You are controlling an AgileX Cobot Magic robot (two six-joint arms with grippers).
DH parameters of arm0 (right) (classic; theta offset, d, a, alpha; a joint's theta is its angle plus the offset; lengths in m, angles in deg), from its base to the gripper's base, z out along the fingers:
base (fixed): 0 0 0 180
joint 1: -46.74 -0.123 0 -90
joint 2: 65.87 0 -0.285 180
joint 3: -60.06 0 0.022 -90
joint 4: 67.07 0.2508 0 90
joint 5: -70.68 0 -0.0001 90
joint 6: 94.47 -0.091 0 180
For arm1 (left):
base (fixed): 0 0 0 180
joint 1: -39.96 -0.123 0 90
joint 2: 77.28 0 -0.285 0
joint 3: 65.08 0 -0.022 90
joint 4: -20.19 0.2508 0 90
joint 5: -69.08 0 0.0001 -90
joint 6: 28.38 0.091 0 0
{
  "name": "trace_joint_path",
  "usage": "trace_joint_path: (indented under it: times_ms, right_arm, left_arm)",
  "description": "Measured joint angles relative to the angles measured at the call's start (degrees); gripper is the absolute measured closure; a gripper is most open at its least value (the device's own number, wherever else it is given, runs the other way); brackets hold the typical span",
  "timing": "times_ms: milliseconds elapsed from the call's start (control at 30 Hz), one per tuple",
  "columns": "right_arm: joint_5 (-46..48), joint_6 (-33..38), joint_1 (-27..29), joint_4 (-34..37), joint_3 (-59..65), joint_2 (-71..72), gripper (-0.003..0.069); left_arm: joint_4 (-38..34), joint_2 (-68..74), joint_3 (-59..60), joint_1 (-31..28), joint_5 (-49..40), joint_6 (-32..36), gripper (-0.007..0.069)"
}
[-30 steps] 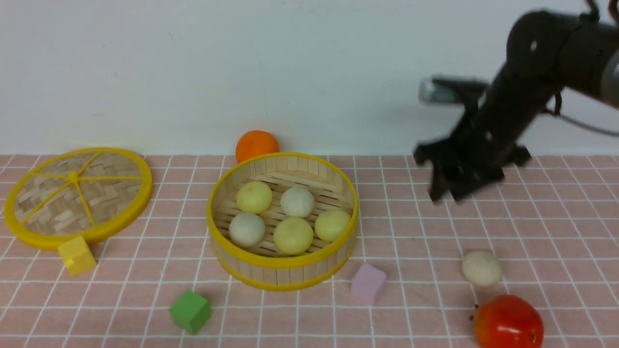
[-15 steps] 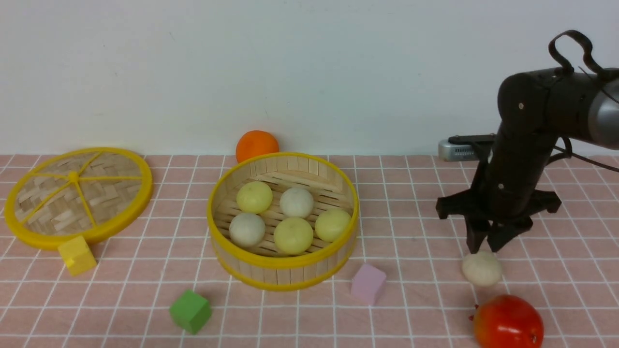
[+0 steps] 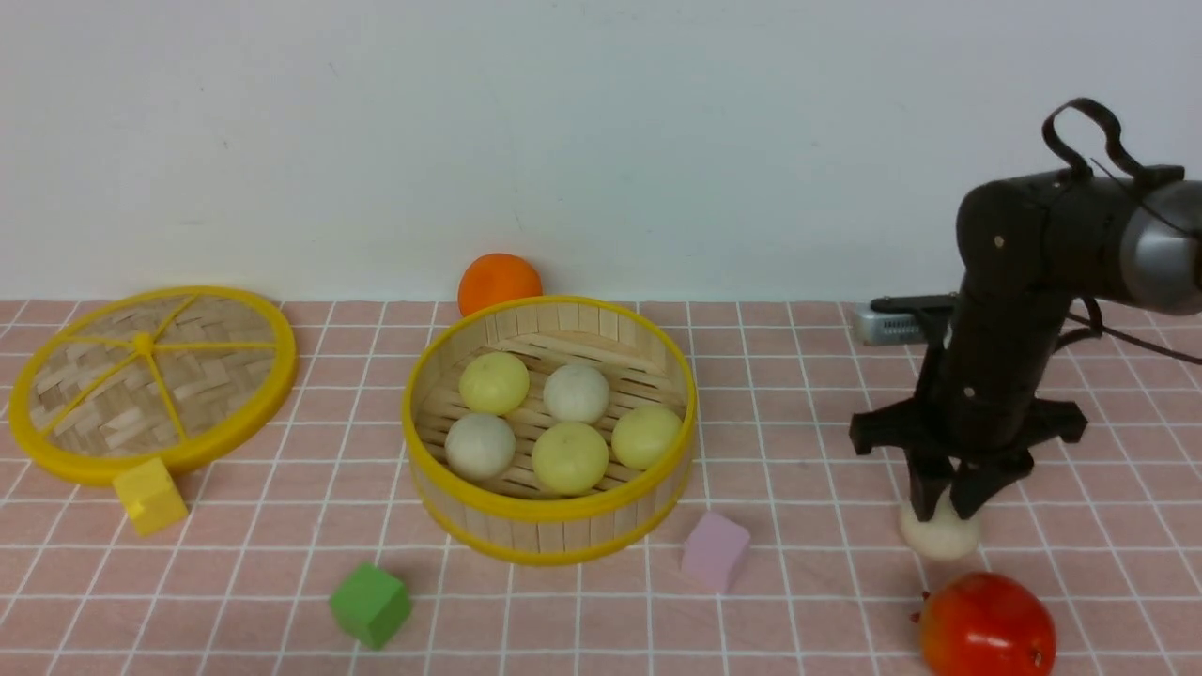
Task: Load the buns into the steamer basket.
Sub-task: Use the right arm to grab a steamed stuffed bun, then use the right arm to put the steamed stuffed bun into the steamer
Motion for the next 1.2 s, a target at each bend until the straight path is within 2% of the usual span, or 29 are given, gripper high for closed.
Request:
trace_joint_path:
  times_ms: [200,367,467,500,600,733,967,1200]
  right_arm:
    - [-3.55,-0.55,1.66,1.7,2.2,0.06,0.0406]
    - [-6.18,0.54,1.61,3.8,2.2,0.26,0.0523]
    - [-6.03,2.35,1.61,5.74,2.2,0.64,0.0623]
    - [-5.87,2.84,1.55,6.01,2.02,0.74,0.0631]
    - [-4.3,4.33,0.86,6.35,0.06,0.82,0.0632]
    - [-3.48,6.13,-2.65,6.88,-9.13,0.94,0.0632]
    - [-9.2,10.27,-11.57,11.44,-28.04,-4.57,0.0632]
    - [-9.64,11.03,-13.45,13.69,-35.29,-14.27,0.0632]
  left_arm:
    - [0.07,0.0,0.0,0.0,0.0,0.0,0.048]
    - [0.07,0.0,0.0,0.0,0.0,0.0,0.0475]
    - [0.07,0.0,0.0,0.0,0.0,0.0,0.0475]
    - [0.07,0.0,0.0,0.0,0.0,0.0,0.0475]
    - [0.07,0.0,0.0,0.0,0.0,0.0,0.0475]
    - [0.09,0.0,0.0,0.0,0.0,0.0,0.0475]
    - [0.14,0.0,0.0,0.0,0.0,0.0,0.0466]
    - [0.14,0.0,0.0,0.0,0.0,0.0,0.0459]
